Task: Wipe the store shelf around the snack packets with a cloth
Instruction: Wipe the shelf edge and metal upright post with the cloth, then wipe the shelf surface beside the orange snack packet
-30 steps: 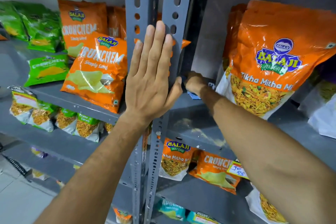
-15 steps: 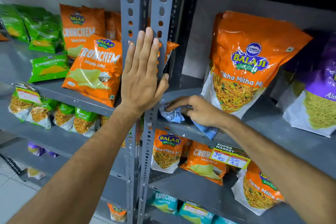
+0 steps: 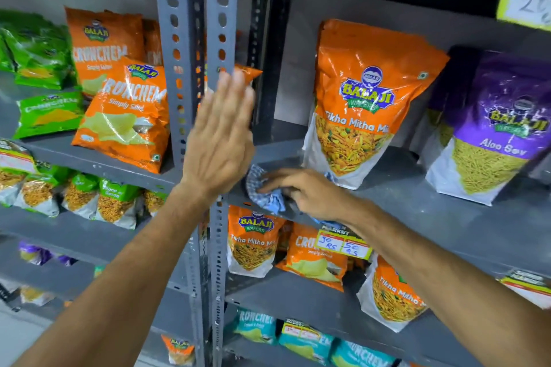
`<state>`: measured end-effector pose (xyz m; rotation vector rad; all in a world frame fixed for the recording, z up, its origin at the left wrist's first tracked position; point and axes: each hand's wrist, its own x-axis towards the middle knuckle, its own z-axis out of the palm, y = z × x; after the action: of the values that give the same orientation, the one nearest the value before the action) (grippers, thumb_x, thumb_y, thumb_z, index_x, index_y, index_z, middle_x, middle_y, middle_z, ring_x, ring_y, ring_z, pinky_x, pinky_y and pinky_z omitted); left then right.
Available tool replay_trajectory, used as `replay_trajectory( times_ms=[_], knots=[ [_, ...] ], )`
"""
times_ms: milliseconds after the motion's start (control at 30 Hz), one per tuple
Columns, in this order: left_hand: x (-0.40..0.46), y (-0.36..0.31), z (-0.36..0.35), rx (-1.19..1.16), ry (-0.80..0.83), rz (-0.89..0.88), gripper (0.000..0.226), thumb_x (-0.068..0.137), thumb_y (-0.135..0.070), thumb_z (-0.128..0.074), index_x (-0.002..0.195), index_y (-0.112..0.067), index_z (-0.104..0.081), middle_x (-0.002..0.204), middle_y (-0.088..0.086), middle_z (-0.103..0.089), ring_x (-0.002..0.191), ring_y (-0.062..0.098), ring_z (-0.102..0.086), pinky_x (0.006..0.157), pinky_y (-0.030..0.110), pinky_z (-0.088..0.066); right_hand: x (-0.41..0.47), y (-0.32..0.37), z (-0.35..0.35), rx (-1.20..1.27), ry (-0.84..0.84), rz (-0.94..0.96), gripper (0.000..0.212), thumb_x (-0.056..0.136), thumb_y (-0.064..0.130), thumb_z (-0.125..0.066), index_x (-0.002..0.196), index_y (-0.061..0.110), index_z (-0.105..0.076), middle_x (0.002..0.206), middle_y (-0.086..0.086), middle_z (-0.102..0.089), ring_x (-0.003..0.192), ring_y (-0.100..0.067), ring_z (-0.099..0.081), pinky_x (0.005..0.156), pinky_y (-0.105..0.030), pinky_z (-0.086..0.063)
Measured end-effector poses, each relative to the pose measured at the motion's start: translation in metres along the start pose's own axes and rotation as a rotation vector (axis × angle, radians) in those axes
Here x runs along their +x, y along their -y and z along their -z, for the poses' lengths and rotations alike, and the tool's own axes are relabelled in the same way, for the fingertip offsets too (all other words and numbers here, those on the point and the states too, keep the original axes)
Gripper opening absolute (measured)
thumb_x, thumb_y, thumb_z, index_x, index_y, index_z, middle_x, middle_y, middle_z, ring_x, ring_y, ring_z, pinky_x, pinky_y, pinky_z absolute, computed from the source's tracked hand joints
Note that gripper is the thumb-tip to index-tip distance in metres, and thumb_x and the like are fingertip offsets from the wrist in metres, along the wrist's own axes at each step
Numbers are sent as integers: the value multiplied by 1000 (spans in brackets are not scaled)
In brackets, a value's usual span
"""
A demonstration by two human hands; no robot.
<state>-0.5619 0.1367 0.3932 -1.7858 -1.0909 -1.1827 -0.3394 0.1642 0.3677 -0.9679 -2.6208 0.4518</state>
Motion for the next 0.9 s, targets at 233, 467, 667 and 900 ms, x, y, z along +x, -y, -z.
replay_trajectory(
  times_ms=[233, 467, 667, 900],
  knots=[
    [-21, -61, -16, -252, 544, 94, 59, 106, -17, -40, 160, 0, -23, 170, 16, -21, 159, 27, -17, 128, 48, -25, -69, -12, 21, 11, -19, 0, 61, 81, -21, -52, 113, 24, -77, 133, 13, -62, 129, -1, -53, 110, -19, -39],
    [-41, -72, -32, -174, 965, 286, 73, 103, -49, -12, 162, -7, -21, 172, 10, -19, 160, 21, -11, 129, 36, -6, -96, -23, 36, 4, -157, -144, 53, 93, -8, -52, 125, 29, -72, 143, 5, -61, 136, -11, -51, 117, -31, -37],
    [-44, -68, -35, -123, 984, 246, 79, 98, -53, -11, 161, -8, -27, 170, 9, -23, 158, 22, -19, 130, 36, -10, -104, -14, 30, -175, -101, -161, 57, 96, -2, -53, 137, 36, -60, 153, 10, -48, 140, -15, -46, 108, -35, -45],
    [-43, -72, -37, -87, 981, 263, 77, 98, -52, -12, 160, -10, -29, 170, 8, -26, 158, 21, -21, 130, 38, -14, -138, -27, 52, -65, -175, -257, 55, 92, -5, -49, 126, 34, -68, 136, 4, -62, 126, -20, -57, 103, -42, -49]
  ],
)
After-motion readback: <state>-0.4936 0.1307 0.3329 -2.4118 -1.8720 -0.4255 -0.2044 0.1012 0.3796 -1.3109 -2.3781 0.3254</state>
